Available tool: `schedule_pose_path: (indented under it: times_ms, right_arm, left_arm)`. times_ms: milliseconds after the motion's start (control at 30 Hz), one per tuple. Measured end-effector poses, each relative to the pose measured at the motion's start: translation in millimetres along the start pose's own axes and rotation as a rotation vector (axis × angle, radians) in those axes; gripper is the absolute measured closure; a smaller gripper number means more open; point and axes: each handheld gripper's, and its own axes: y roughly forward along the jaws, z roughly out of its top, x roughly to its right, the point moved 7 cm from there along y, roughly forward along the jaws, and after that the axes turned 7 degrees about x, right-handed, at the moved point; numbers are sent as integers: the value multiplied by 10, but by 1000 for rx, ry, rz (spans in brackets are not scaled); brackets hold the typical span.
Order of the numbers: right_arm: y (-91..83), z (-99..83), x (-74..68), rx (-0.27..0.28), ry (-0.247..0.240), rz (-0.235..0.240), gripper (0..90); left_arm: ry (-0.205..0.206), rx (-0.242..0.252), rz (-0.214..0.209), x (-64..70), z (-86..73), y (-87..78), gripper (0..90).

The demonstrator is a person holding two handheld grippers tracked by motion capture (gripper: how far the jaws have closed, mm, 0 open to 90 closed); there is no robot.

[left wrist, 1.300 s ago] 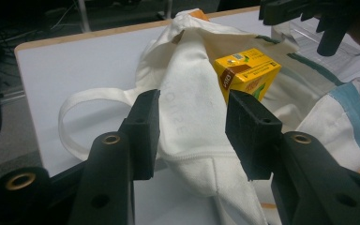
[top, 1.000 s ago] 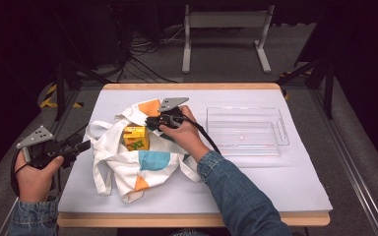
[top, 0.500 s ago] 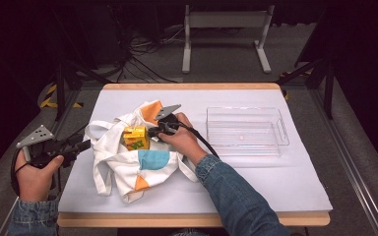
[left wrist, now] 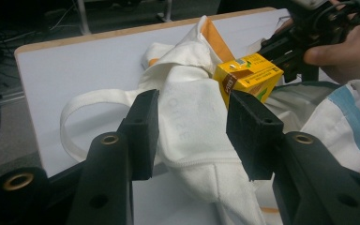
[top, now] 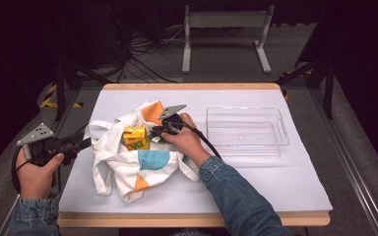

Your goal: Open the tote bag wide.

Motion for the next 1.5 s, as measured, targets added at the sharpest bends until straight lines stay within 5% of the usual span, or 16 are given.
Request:
schedule_pose_path:
  times_ms: [500,800,1067,1400,1500]
  right_arm:
    - [-551,416,-281,140,-60,59,771]
    - [-767,595,-769,196,-105,182,778]
    - [-667,487,-1145,161,-136,288,777]
    - [-398,167,-1123,72,-135,271,785]
    - [-262,-67,-1130,15,-121,266,786]
  left_arm:
    - [10,-2,-18,22,39,76,546]
    - [5,-5,-15,23,28,73,545]
    - [4,-8,-15,21,24,74,544]
    - [-1,-1,-11,9,29,57,544]
    - [-6,2,-10,9,29,51,545]
